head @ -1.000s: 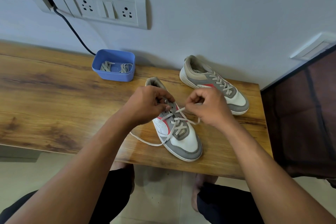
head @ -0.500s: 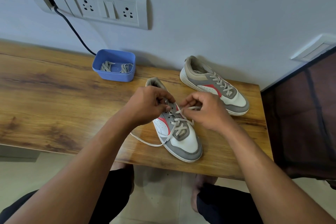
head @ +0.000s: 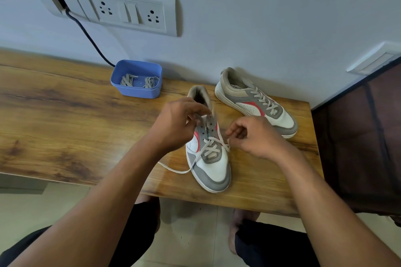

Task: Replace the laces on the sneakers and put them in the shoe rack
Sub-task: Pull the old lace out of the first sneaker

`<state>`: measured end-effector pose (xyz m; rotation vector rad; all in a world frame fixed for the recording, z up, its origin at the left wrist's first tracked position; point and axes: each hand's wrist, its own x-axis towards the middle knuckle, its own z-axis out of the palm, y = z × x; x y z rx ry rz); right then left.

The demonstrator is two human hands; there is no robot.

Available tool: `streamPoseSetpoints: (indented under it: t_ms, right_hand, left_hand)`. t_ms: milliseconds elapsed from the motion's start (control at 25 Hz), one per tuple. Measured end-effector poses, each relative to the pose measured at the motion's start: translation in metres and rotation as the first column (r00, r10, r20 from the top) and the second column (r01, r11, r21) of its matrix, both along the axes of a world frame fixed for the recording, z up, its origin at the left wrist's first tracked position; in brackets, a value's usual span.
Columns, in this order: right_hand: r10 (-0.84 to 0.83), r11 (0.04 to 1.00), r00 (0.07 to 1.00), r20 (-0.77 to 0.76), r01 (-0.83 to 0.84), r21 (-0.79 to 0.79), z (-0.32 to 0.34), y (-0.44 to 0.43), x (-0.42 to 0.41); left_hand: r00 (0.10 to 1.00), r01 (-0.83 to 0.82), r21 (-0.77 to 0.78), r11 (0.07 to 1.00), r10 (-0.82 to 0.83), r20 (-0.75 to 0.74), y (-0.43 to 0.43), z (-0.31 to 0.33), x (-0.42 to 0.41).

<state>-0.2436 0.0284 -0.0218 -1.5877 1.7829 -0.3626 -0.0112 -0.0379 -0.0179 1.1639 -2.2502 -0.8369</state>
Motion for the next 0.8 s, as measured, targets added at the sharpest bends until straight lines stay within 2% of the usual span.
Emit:
streamPoseSetpoints:
  t_ms: [120, 200, 280, 360, 520, 720, 800]
  right_hand:
    - [0.002, 0.975, 1.0, 0.023, 0.003, -0.224, -0.001, -0.006, 0.008]
    - [0.07, 0.951, 0.997, -0.02, -0.073, -0.299, -0.001, -0.01, 0.014]
    - [0.135, 0.949, 0.984, -0.117, -0.163, -0.272, -0.002, -0.01, 0.022]
    - [0.137, 0.948, 0.975, -0.175, -0.18, -0.263, -0.003, -0.011, 0.025]
    - [0.087, 0.942, 0.97, -0.229, -0.155, -0.299, -0.001, -0.011, 0.018]
    - [-0.007, 0.945, 0.997, -0.078, -0.019, -0.327, -0.002, -0.012, 0.023]
    - [-0.035, 0.938, 0.997, -0.071, 0.008, -0.348, -0.001, -0.014, 0.029]
  left_hand:
    - [0.994, -0.099, -0.06, 0.993, 0.095, -0.058, 0.0, 0.003, 0.0]
    - [0.992, -0.128, -0.015, 0.992, 0.128, 0.023, 0.002, 0.004, 0.0]
    - [0.985, -0.101, 0.088, 0.991, 0.087, 0.149, 0.007, 0.002, -0.001]
    - [0.97, -0.099, 0.177, 0.979, 0.055, 0.238, 0.012, -0.001, -0.003]
    - [0.961, -0.184, 0.293, 0.938, 0.109, 0.255, 0.015, -0.002, -0.008]
    - [0.954, -0.286, 0.453, 0.845, 0.206, 0.218, 0.02, -0.002, -0.015]
    - [0.949, -0.307, 0.494, 0.813, 0.224, 0.221, 0.019, -0.001, -0.014]
